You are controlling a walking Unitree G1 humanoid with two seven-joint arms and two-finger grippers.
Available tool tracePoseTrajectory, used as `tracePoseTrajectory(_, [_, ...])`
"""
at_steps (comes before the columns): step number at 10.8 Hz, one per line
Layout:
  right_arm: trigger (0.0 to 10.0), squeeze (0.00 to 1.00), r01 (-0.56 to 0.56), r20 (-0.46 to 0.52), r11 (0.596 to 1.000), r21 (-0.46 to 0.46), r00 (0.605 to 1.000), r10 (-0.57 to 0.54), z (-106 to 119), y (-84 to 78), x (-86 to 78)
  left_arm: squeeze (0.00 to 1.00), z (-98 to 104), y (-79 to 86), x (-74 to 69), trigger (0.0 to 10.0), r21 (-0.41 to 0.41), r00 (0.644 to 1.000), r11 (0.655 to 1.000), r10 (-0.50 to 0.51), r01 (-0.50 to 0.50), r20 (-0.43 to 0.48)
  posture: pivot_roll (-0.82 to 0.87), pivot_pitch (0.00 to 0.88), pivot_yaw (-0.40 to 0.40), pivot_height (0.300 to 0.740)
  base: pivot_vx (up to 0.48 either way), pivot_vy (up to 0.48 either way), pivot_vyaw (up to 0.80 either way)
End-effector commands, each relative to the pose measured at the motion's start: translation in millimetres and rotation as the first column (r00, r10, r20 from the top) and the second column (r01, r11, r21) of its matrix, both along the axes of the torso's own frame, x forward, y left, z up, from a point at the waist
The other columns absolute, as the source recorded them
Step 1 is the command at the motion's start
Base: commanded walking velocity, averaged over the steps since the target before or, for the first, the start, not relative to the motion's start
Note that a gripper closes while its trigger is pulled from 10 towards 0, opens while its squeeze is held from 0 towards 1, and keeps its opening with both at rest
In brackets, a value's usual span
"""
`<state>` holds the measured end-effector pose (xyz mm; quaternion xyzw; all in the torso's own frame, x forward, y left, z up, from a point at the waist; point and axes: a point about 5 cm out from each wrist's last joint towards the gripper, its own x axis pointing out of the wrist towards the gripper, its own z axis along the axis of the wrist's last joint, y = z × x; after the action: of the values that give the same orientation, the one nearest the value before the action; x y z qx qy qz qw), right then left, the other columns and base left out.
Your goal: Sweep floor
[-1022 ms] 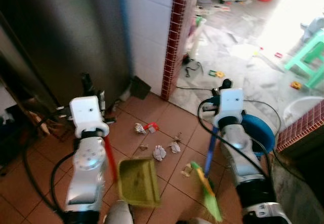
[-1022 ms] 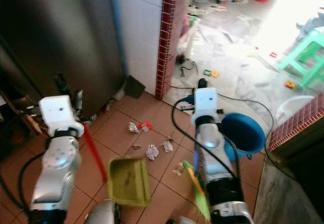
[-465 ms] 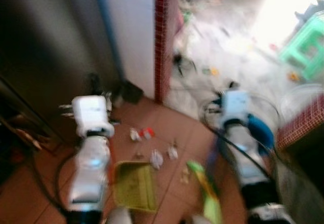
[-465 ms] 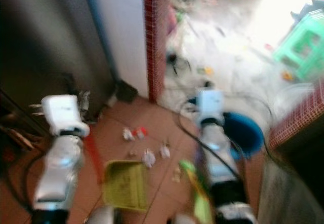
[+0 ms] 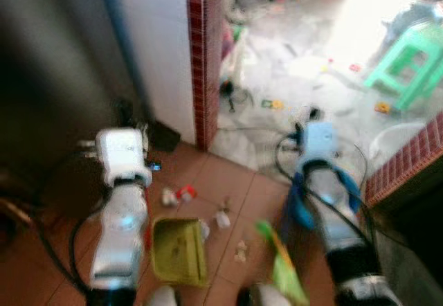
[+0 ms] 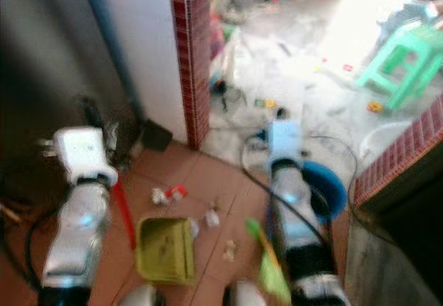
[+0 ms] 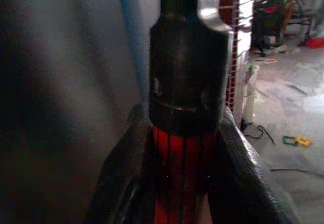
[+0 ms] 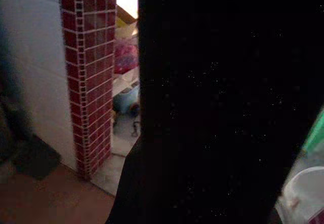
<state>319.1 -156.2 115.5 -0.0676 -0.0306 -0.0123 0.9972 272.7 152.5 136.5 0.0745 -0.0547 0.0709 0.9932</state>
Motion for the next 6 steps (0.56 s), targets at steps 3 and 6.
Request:
tracePoseTrajectory(3, [10.0, 0.00, -0.008, 0.009, 1.000, -0.005, 1.000, 0.008, 3, 5.0, 1.7, 0.00, 15, 20.0, -4.4, 10.0, 0.167, 0.994, 0.982, 0.076, -0.087, 0.073, 0.06, 0.069, -0.037, 0.740, 0.000, 0.000, 0.00])
tracePoseTrajectory(6, [10.0, 0.00, -0.029, 0.012, 0.999, -0.019, 0.999, 0.029, 2, 10.1, 1.2, 0.00, 13, 14.7, 0.5, 10.0, 0.141, 0.996, 0.987, 0.069, -0.075, 0.049, 0.09, 0.079, -0.046, 0.740, 0.000, 0.000, 0.27])
